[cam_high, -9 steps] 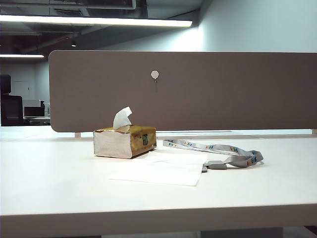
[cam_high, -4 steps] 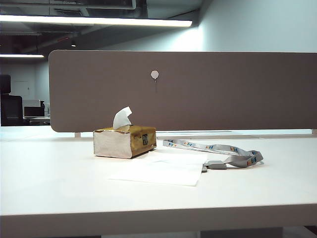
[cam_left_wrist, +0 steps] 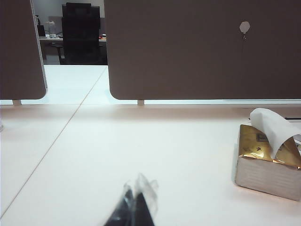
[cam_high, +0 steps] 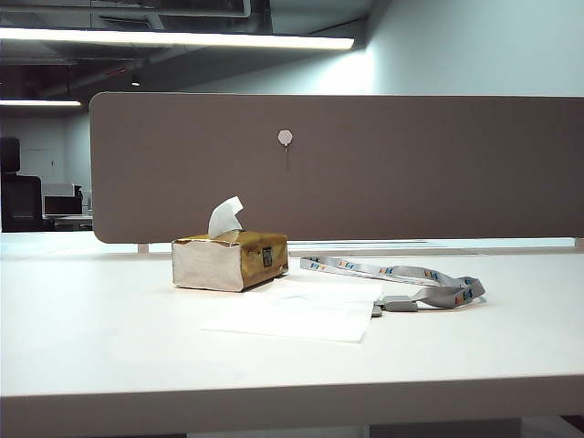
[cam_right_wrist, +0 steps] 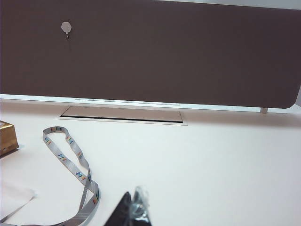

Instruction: Pull out a tissue from the tissue box and use it to cover the ID card on the tabletop.

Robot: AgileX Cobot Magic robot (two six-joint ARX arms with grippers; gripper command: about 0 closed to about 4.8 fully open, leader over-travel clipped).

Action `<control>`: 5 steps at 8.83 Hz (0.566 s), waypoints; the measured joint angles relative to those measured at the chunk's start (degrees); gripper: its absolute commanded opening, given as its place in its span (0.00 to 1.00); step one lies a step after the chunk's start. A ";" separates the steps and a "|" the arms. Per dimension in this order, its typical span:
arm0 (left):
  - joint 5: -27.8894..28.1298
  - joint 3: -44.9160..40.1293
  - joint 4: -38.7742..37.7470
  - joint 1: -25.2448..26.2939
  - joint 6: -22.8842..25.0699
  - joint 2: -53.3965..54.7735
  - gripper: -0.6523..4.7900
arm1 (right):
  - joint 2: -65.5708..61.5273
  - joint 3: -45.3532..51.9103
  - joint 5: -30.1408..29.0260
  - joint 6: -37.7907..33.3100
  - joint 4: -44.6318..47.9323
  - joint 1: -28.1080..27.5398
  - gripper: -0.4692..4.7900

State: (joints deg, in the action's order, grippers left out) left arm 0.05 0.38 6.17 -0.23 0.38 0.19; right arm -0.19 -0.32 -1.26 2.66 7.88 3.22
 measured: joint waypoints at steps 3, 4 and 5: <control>-1.18 0.00 -0.02 0.00 0.00 0.00 0.11 | 0.00 0.00 0.00 0.00 0.00 0.00 0.08; -1.36 0.00 -1.03 0.00 0.02 0.00 0.11 | 0.00 0.00 0.00 0.00 0.00 0.00 0.08; -1.36 0.00 -1.03 0.00 0.02 0.00 0.11 | 0.00 0.00 0.00 0.00 0.00 0.00 0.08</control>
State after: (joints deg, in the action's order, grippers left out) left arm -1.30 0.38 5.15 -0.23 0.40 0.19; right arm -0.19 -0.32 -1.26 2.66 7.88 3.22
